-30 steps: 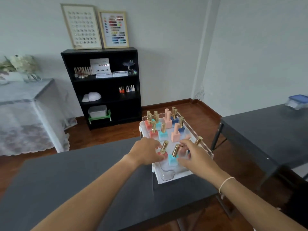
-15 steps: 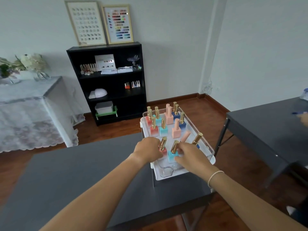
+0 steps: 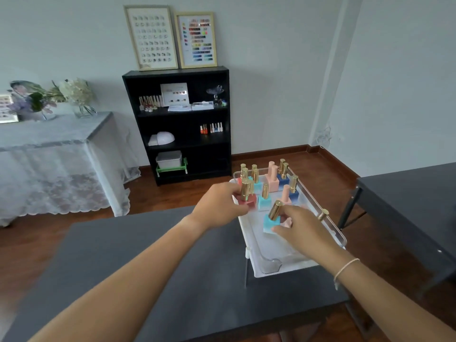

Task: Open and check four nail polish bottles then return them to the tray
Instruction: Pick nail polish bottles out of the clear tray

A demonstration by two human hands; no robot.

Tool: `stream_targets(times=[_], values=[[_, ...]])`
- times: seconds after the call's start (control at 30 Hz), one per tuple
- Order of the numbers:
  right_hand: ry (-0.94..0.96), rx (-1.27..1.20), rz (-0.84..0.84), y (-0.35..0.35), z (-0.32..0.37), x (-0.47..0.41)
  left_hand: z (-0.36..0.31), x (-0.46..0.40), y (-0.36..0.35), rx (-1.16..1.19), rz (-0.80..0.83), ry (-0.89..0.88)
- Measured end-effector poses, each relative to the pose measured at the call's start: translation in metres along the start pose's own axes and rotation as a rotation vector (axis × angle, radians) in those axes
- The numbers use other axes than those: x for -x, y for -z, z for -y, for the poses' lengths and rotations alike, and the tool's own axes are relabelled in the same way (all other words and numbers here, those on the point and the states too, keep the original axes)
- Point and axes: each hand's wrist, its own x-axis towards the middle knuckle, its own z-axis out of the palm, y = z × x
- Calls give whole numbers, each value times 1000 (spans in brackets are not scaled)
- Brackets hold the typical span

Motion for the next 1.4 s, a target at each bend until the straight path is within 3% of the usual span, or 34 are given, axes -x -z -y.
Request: stream_targets(times=[0.23,0.57,1.0,1.4], values=[[190,-118,-22,-23,77,-17,50,22,71,-19,-95,38],[243,-175,148,-173,164,-29,192,106,132,-54,-92,234],[166,-183,277,-337,203,-40,346,177,151,-95,15,419],[99,-147,284,-380,205,-58,397,174,142,-115,70,440]])
